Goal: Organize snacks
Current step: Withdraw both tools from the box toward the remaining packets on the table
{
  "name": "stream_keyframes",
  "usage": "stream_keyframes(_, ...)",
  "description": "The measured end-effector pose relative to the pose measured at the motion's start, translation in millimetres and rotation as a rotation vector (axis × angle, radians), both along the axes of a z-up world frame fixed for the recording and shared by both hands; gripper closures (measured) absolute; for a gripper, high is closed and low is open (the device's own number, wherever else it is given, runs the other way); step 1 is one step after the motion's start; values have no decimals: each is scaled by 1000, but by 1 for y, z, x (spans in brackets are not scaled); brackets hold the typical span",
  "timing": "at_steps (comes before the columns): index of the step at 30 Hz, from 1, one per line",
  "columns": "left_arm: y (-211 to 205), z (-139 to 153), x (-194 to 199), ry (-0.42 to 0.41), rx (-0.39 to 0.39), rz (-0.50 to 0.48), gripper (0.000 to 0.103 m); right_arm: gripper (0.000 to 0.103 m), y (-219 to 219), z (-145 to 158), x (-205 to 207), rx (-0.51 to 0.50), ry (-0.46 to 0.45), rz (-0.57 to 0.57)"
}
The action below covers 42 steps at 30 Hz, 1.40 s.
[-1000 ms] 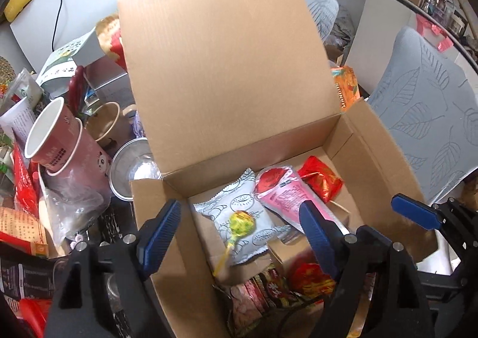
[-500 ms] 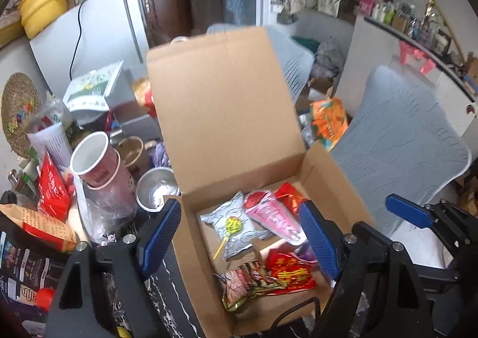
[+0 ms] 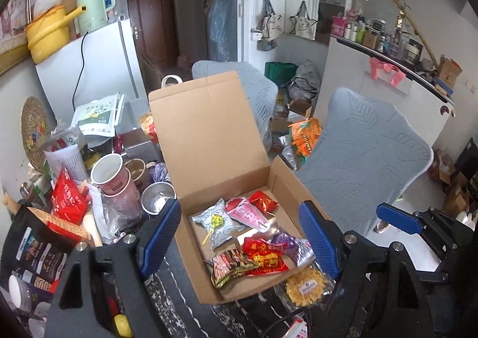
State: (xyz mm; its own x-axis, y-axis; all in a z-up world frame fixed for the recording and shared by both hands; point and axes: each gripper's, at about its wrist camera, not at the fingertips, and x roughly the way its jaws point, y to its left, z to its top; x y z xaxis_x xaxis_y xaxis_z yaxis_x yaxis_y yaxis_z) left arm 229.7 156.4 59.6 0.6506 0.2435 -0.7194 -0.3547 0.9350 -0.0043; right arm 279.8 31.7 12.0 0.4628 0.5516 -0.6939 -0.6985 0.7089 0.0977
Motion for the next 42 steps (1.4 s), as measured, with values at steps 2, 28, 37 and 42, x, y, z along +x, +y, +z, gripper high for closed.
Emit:
stream_keyframes(2, -8, 2, -8, 0, 5, -15, 22, 47, -7, 1, -9, 2, 2, -9)
stream_keyframes(28, -98, -55, -114, 119, -128, -128, 22, 47, -108, -51, -111, -51, 145, -113)
stream_keyframes(37, -100, -98, -137, 190, -193, -113, 22, 47, -123, -88, -131, -78, 234, -118)
stream_keyframes(42, -104, -119, -147, 225, -196, -118, 22, 47, -124, -108, -135, -101, 270, -109)
